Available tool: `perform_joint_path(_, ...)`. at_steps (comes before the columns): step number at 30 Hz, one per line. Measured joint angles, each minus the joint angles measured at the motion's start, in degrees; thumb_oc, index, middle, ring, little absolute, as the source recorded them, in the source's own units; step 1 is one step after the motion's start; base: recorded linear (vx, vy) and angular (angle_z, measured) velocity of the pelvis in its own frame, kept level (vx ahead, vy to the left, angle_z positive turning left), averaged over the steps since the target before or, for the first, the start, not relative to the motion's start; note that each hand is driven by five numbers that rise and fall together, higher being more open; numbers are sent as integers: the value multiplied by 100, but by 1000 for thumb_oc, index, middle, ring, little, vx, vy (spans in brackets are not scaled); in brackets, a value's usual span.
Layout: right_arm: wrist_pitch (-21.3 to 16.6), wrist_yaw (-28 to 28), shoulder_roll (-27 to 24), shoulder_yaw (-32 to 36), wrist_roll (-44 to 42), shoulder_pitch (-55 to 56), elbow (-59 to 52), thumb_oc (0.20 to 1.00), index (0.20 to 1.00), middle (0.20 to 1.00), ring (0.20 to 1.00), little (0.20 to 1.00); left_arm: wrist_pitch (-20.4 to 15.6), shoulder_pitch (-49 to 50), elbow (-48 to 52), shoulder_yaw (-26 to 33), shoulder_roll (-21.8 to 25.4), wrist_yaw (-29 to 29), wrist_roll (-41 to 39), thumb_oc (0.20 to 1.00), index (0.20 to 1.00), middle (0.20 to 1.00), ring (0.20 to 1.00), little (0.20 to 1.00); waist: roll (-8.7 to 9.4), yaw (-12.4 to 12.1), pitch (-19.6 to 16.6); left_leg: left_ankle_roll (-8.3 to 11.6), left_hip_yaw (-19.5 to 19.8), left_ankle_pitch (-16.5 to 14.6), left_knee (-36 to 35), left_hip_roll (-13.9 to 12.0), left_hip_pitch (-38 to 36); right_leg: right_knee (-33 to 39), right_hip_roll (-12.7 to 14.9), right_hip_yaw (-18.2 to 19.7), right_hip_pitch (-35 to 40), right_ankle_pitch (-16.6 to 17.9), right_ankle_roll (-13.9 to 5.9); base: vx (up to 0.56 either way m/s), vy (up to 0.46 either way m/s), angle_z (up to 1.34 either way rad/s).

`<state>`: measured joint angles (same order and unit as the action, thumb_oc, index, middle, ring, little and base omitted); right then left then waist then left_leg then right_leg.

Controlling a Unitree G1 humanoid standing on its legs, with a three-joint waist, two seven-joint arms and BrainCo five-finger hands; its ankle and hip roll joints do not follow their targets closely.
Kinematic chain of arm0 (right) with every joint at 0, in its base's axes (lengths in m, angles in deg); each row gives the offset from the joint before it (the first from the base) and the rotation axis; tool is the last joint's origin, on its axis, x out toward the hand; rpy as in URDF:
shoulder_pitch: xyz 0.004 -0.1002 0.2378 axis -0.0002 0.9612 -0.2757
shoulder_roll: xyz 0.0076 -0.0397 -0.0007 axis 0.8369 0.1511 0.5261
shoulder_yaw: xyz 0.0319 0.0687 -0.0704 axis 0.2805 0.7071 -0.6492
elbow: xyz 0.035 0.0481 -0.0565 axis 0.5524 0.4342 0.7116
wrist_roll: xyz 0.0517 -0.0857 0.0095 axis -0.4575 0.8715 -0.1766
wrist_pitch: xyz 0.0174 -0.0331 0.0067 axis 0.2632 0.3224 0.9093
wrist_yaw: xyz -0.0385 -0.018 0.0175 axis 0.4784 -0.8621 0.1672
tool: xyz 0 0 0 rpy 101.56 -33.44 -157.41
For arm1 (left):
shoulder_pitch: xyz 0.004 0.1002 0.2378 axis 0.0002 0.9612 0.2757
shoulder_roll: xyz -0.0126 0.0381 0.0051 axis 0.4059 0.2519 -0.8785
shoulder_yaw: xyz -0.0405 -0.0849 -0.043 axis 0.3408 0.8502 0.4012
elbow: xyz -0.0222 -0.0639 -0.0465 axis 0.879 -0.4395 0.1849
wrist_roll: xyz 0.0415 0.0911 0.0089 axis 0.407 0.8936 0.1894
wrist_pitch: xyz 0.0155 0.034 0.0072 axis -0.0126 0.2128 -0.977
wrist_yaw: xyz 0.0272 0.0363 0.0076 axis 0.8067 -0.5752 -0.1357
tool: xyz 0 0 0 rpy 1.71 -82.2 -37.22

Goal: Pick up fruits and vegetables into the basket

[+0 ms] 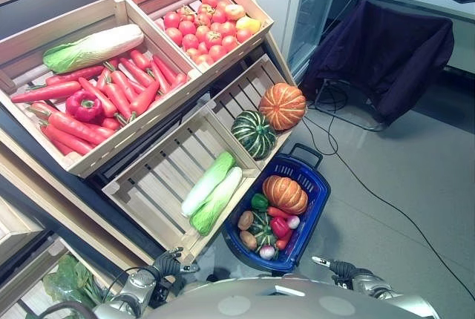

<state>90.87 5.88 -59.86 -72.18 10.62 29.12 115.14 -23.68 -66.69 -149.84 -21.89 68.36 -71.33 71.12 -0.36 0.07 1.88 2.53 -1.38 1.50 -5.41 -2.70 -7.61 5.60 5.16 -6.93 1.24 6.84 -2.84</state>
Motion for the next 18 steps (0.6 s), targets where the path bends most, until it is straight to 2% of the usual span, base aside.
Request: perform_joint_path(18,7,-2,-1,-1,0,13,0,1000,1000,1000,1000,1000,3,34,-1,0,0,-9,-55,1000,1000,1000,1000,1000,-31,-5,-2,16,15,32,2,0,204,0,-1,-4,-201,6,4,-7,1,0)
